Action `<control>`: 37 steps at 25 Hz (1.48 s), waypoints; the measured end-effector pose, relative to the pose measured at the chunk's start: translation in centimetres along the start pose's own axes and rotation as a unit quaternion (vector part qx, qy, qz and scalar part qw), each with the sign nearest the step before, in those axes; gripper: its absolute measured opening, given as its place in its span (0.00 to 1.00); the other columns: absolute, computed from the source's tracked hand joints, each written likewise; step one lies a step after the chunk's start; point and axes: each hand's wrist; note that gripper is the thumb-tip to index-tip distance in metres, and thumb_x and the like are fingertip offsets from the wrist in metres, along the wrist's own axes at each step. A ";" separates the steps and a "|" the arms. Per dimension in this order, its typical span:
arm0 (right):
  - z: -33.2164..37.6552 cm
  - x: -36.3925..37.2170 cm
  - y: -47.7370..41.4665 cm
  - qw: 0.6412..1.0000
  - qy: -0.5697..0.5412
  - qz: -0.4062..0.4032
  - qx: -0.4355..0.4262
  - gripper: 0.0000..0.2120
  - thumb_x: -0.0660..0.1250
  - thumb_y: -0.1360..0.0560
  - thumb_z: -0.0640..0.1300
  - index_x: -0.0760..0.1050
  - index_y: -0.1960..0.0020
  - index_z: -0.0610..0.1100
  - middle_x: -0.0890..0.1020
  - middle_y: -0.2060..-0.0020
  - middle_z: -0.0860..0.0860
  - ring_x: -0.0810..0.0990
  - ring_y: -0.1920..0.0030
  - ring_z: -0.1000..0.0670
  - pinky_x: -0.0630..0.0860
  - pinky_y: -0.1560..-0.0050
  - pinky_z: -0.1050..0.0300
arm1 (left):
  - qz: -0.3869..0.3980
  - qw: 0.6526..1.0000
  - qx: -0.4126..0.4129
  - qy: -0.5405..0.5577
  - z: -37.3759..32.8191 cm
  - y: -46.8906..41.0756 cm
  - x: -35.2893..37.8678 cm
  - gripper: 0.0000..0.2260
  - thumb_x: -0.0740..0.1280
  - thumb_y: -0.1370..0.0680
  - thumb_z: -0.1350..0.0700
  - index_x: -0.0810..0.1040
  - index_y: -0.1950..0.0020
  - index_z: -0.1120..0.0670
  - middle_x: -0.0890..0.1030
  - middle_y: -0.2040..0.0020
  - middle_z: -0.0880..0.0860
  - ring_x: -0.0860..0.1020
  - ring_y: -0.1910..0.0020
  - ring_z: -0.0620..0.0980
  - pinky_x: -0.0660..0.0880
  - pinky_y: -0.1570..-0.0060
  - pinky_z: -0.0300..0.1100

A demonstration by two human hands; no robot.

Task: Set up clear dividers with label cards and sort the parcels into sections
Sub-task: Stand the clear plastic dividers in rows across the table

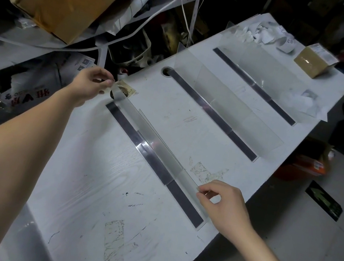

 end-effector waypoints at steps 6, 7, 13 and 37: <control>-0.1 -0.1 -0.2 1.000 -0.008 0.000 0.012 0.03 0.75 0.25 0.45 0.85 0.52 0.51 0.84 0.59 0.62 0.82 0.54 0.59 0.83 0.50 0.53 | -0.007 1.000 0.006 0.007 -0.2 0.5 0.2 0.08 0.70 0.18 0.59 0.81 0.48 0.45 0.83 0.44 0.52 0.80 0.46 0.50 0.79 0.49 0.46; -0.1 -0.1 -0.2 1.000 -0.010 -0.001 0.015 0.03 0.76 0.25 0.45 0.85 0.52 0.51 0.84 0.59 0.61 0.82 0.54 0.59 0.83 0.50 0.53 | -0.005 1.000 0.005 0.008 -0.3 0.5 0.1 0.09 0.70 0.18 0.59 0.81 0.46 0.45 0.84 0.43 0.52 0.81 0.46 0.50 0.79 0.48 0.46; 0.0 0.0 -0.1 1.000 -0.018 -0.009 0.024 0.04 0.76 0.26 0.45 0.84 0.53 0.53 0.84 0.60 0.61 0.82 0.55 0.59 0.82 0.52 0.56 | 0.004 1.000 -0.005 -0.001 -0.2 0.2 0.0 0.10 0.70 0.19 0.60 0.81 0.41 0.46 0.84 0.42 0.53 0.81 0.47 0.48 0.78 0.46 0.47; 9.4 3.6 8.8 0.951 -0.025 0.226 -0.208 0.08 0.73 0.23 0.46 0.82 0.45 0.55 0.83 0.50 0.63 0.80 0.48 0.64 0.78 0.54 0.67 | -0.032 0.918 -0.088 -0.386 -3.6 36.2 -11.3 0.07 0.70 0.20 0.55 0.84 0.43 0.52 0.84 0.54 0.46 0.83 0.54 0.48 0.80 0.45 0.49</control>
Point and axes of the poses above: each hand's wrist, its own y-axis away from the middle knuckle, its own x-axis out of the palm, z = x × y
